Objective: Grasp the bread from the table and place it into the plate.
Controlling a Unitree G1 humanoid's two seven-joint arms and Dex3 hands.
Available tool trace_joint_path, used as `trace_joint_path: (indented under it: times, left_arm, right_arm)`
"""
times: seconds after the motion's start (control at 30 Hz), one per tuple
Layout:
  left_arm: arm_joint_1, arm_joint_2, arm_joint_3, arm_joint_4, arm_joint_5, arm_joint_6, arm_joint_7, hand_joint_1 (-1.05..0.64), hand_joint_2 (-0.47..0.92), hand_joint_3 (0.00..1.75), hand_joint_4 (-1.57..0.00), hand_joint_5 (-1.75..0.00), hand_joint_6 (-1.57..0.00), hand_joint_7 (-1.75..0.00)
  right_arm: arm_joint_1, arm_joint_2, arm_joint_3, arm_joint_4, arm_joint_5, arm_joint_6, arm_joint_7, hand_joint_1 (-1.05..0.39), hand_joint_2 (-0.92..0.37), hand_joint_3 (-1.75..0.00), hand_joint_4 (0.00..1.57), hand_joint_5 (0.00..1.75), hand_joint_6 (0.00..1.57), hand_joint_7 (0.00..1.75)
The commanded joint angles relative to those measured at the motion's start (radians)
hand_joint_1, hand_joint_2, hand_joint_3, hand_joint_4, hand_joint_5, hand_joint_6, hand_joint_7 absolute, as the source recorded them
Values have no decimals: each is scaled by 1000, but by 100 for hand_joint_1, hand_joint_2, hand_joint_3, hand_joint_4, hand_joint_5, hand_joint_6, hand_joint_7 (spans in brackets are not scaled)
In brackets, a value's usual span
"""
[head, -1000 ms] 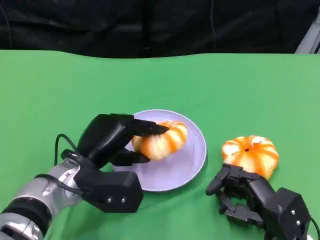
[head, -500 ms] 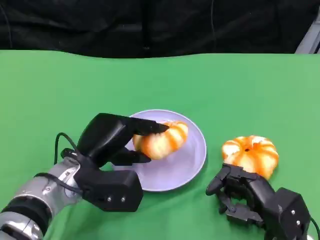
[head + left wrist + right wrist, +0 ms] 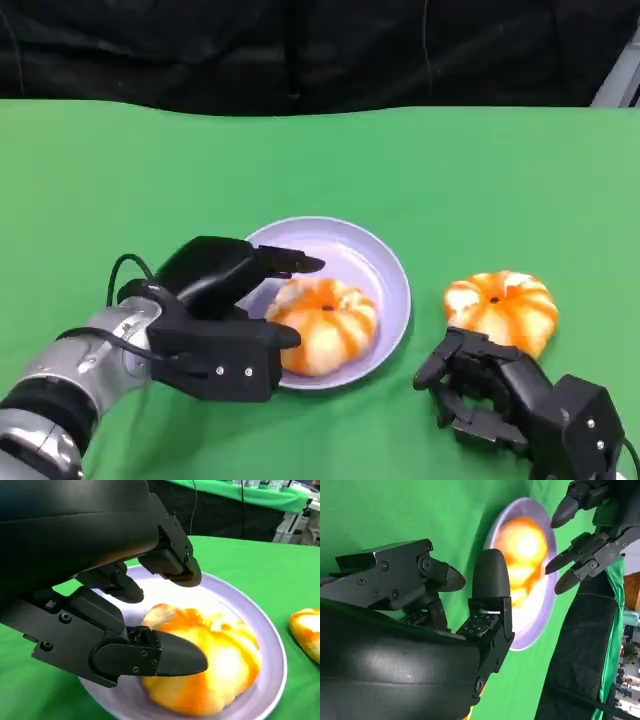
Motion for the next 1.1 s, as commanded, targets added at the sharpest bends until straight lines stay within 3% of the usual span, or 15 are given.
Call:
trace_joint_path:
  times: [0.03, 0.53, 0.87, 1.1]
  left_arm:
    - [-10, 23, 5, -17, -8, 34, -36, -96, 92, 63, -63, 0, -49, 0]
    - [39, 48, 70, -113, -60, 19, -4, -96, 92, 81, -52, 0, -37, 0]
    - [112, 63, 154, -150, -107, -64, 115, -88, 92, 73, -54, -1, -34, 0]
    - [183, 45, 281, -131, -283, -169, 78, -87, 92, 71, -54, -1, -35, -1]
  right_arm:
    - [21, -9, 3, 4, -13, 24, -1, 4, -86, -60, 68, 175, 74, 129]
    - [23, -13, 9, 4, -32, 21, -17, 5, -90, -58, 68, 175, 73, 133]
    - [21, -13, 7, 13, -34, 12, -16, 4, -90, -57, 68, 175, 72, 136]
    - [17, -19, 8, 18, -39, 9, -15, 5, -90, -57, 68, 175, 71, 136]
